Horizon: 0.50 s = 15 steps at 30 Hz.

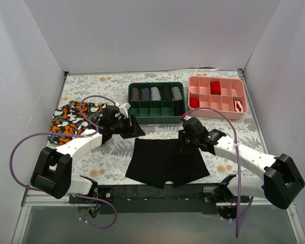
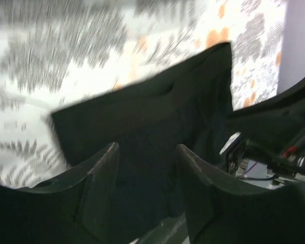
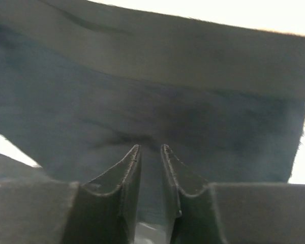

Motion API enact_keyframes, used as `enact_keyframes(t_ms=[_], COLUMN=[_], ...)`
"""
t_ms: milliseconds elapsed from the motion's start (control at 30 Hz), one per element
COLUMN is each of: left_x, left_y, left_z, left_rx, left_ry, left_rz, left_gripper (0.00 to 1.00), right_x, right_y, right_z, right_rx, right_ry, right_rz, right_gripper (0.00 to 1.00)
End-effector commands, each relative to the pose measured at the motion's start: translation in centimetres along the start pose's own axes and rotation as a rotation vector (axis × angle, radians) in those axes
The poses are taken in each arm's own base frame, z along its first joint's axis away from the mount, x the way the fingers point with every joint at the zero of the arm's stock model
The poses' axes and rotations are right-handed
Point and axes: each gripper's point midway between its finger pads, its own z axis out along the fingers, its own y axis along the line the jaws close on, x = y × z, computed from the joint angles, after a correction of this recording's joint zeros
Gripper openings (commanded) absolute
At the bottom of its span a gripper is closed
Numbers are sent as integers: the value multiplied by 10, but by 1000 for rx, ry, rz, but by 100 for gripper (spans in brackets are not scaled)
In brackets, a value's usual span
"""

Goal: Roll the underwear
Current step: Flatten out the underwear at the center of the board.

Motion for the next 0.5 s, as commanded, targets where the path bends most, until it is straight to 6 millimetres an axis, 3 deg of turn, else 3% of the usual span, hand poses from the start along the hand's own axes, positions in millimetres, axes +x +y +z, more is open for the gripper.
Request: enact_keyframes(t_ms=[0, 100, 300, 467], left_x=[41, 53, 59, 69], left_y=[16, 24, 32, 45], left_z=[0, 2, 6, 11], left_rx=[-11, -17, -43, -92], left_ry=[92, 108, 114, 141], left_rz=[-76, -104, -120, -164], left_gripper=[46, 43, 42, 39], right_x=[1, -9, -22, -19], right_y=[-25, -37, -42, -51], right_z=[2, 9, 23, 36], right_rx=[39, 65, 43, 82], right_ry=[2, -8, 10, 54], right_rz=[-4, 18, 41, 45], right_gripper=[28, 26, 24, 23])
